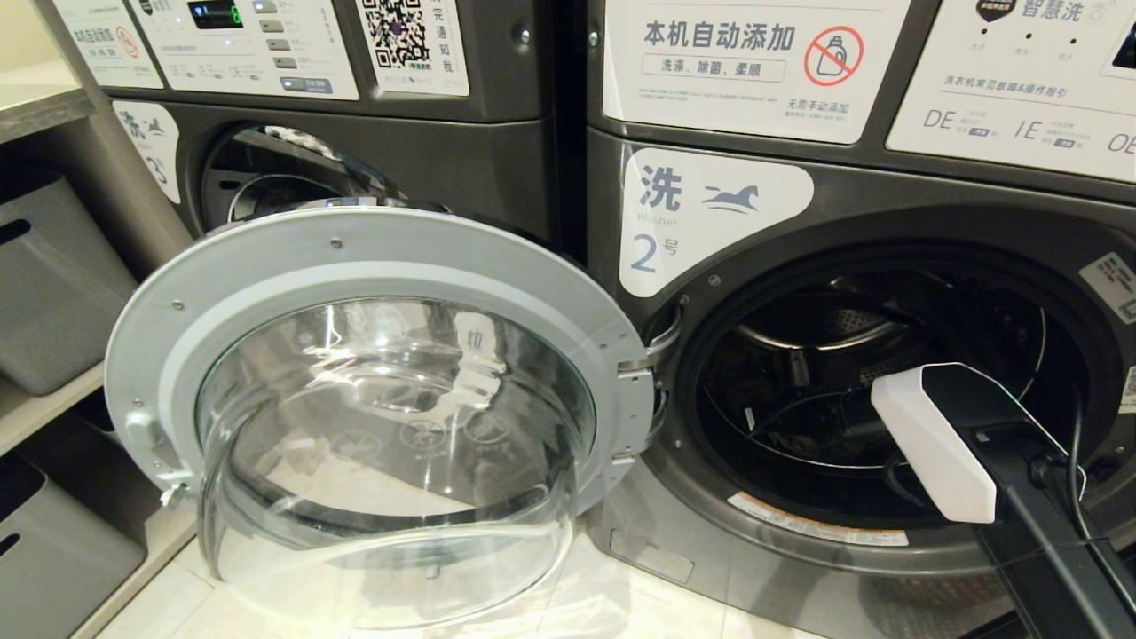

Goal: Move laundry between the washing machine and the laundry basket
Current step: Pick a cloth and place it into the basket

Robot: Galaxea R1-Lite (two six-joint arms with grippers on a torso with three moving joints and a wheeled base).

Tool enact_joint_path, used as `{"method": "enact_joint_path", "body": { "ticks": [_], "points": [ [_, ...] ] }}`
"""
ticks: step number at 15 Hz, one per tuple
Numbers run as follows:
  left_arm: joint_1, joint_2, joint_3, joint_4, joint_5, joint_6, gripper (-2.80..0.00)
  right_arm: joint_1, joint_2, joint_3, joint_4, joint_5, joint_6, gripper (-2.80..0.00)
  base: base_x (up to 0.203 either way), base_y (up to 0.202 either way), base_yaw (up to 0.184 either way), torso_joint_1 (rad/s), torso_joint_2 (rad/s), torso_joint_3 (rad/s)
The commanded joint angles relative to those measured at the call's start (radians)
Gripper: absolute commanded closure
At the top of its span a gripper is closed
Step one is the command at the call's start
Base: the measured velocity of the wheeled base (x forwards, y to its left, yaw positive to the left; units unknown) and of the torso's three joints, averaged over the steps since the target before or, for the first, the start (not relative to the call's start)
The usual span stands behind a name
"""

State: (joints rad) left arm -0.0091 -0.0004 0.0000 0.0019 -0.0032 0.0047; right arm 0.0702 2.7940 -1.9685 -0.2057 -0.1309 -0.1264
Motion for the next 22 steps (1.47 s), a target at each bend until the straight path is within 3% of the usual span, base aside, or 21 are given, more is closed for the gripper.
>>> {"method": "enact_joint_path", "body": {
  "ticks": [1,8,10,12,17,22],
  "points": [
    [0.000,0.000,0.000,0.000,0.000,0.000,0.00,0.000,-0.001,0.000,-0.001,-0.001,-0.001,0.00,0.000,0.000,0.000,0.000,0.00,0.000],
    [0.000,0.000,0.000,0.000,0.000,0.000,0.00,0.002,-0.155,0.006,0.039,-0.005,-0.002,0.00,0.000,0.000,0.000,0.000,0.00,0.000],
    [0.000,0.000,0.000,0.000,0.000,0.000,0.00,0.003,-0.206,0.021,0.046,-0.043,-0.013,0.00,0.000,0.000,0.000,0.000,0.00,0.000],
    [0.000,0.000,0.000,0.001,0.000,0.000,0.00,0.003,-0.260,0.115,0.044,-0.088,-0.017,0.00,0.000,0.000,0.000,0.000,0.00,0.000],
    [0.000,0.000,0.000,0.000,0.000,0.000,0.00,0.061,-0.470,0.422,0.023,-0.105,-0.011,0.00,0.000,0.000,0.000,0.000,0.00,0.000],
    [0.000,0.000,0.000,0.000,0.000,0.000,0.00,0.068,-0.594,0.661,-0.125,-0.106,-0.015,0.00,0.000,0.000,0.000,0.000,0.00,0.000]
  ]
}}
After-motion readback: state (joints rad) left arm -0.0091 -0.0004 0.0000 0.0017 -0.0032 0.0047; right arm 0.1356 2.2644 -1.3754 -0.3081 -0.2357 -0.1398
